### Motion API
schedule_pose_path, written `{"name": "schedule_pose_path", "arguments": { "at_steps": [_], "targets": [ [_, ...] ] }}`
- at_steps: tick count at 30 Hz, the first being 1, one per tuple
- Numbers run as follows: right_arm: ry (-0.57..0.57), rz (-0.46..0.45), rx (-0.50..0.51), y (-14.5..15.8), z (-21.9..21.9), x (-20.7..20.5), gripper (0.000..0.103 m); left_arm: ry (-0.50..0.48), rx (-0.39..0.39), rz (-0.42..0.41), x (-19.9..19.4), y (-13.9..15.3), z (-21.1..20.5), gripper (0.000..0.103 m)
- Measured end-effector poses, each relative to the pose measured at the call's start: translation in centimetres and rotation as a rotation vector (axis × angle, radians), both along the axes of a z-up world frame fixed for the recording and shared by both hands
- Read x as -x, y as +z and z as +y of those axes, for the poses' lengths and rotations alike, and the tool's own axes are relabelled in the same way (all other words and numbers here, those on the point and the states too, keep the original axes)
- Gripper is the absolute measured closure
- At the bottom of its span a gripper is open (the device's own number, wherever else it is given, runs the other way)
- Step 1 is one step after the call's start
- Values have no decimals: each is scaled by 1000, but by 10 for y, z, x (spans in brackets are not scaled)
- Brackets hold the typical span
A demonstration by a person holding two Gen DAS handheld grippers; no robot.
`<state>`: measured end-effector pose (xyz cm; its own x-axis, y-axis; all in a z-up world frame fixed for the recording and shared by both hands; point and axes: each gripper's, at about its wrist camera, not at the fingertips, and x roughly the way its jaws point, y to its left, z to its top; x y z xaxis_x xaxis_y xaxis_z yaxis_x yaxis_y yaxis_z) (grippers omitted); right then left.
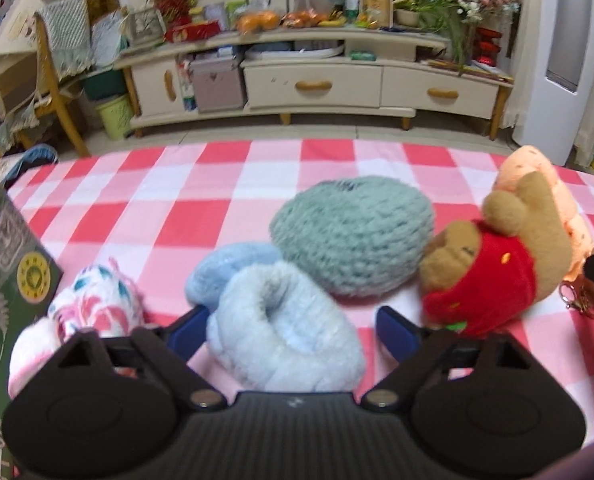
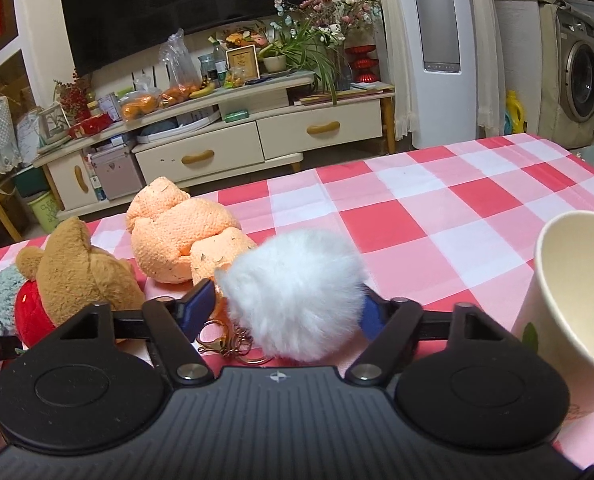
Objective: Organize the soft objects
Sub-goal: 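Grasp the blue knit slipper with the left tool while the right tool grasps the white pompom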
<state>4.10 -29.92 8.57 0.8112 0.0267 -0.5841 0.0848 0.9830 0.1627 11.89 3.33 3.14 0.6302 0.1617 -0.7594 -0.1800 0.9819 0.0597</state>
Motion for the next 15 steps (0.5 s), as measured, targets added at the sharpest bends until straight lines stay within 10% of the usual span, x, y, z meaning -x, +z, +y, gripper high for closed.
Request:
{"name": "schedule_pose_path", "arguments": {
  "at_steps": [8,15],
  "targets": [
    [35,-28,2,3,4,10,32,11,67,16,9,0,4,58],
    [71,-25,-13,3,7,24,34,-36,131,2,25,6,-3,67]
  ]
}}
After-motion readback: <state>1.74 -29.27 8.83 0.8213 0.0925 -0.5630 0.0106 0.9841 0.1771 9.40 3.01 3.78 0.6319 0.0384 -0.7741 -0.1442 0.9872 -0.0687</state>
